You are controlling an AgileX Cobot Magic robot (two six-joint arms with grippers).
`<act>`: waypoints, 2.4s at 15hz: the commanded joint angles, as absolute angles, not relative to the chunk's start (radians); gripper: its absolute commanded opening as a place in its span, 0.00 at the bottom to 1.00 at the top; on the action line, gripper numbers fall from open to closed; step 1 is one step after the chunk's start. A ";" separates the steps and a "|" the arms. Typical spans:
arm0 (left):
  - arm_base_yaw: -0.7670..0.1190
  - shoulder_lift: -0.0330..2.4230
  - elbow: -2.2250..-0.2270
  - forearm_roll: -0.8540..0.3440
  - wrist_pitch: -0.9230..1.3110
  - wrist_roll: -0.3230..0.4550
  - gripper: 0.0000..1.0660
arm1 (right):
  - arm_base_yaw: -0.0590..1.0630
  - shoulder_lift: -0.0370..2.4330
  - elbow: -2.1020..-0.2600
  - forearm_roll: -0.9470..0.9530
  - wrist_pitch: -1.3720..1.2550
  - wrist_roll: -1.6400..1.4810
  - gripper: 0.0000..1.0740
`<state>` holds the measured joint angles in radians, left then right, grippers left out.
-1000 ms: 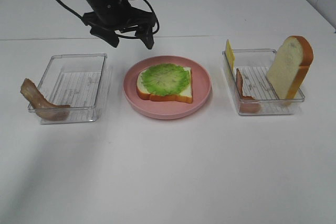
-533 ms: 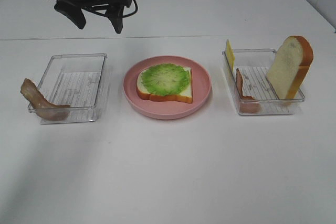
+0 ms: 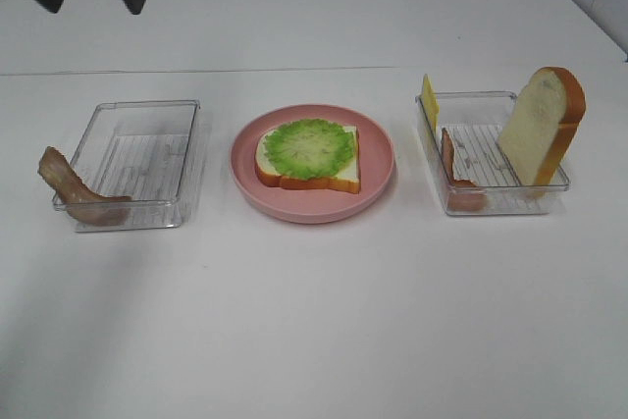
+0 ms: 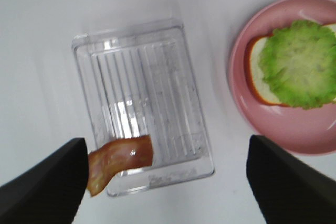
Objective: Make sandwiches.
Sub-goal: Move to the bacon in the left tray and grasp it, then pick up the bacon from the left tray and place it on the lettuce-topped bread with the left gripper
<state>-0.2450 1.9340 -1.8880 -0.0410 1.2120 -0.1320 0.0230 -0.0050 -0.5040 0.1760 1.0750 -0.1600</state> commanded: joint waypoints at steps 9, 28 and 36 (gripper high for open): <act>-0.105 1.861 -1.462 -0.036 1.131 -0.141 0.71 | 0.019 -0.021 -0.505 0.177 1.065 -0.169 0.71; -0.105 2.069 -1.463 -0.073 0.953 -0.134 0.32 | 0.019 -0.021 -0.505 0.177 1.065 -0.169 0.71; -0.105 2.062 -1.463 -0.096 0.954 -0.134 0.00 | 0.019 -0.021 -0.505 0.177 1.065 -0.169 0.71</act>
